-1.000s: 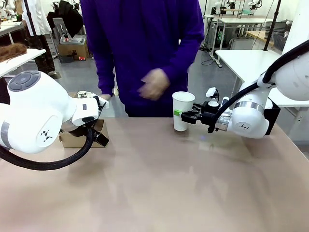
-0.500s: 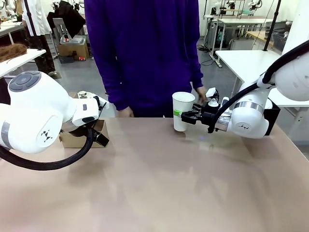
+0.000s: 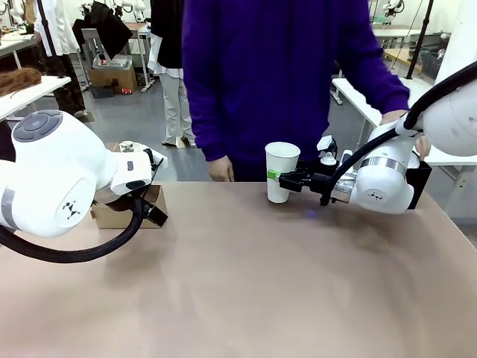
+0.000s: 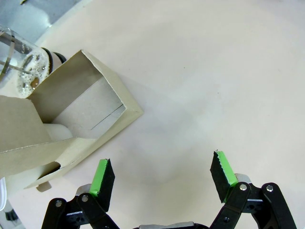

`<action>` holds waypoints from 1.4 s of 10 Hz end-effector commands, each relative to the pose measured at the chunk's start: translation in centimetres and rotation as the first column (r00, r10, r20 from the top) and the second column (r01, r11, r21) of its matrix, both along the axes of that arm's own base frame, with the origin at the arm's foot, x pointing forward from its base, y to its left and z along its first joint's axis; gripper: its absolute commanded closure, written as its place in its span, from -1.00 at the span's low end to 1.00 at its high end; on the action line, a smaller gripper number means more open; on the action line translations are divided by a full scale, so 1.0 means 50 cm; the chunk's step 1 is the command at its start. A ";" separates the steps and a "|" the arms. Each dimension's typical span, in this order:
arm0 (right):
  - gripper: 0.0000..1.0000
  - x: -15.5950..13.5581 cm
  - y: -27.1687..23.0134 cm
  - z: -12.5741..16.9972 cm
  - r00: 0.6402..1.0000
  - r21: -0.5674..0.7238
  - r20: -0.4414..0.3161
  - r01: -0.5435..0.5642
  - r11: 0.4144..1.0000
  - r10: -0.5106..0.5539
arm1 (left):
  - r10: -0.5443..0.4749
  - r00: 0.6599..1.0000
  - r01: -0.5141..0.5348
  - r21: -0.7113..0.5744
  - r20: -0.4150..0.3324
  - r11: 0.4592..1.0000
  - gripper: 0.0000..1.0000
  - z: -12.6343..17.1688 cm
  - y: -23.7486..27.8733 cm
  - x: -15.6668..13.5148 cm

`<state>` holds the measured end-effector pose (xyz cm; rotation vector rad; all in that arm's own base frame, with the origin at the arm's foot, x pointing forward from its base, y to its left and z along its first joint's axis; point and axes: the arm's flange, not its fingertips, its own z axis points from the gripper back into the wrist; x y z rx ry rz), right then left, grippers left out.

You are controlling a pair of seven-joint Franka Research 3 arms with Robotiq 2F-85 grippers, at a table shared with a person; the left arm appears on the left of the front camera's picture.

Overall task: Pour a drink into a cup and package it in a carrier.
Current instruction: When a person places the Paper Cup Lid on the 600 ml Paper Cup , lift the 600 ml Paper Cup.

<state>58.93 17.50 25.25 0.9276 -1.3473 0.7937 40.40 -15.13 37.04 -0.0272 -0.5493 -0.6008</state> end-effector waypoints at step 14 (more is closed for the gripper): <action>-0.60 -0.005 0.001 0.010 1.000 0.003 0.003 0.003 1.000 -0.003 | -0.001 1.000 0.001 -0.001 0.000 1.000 -1.00 0.000 0.000 -0.001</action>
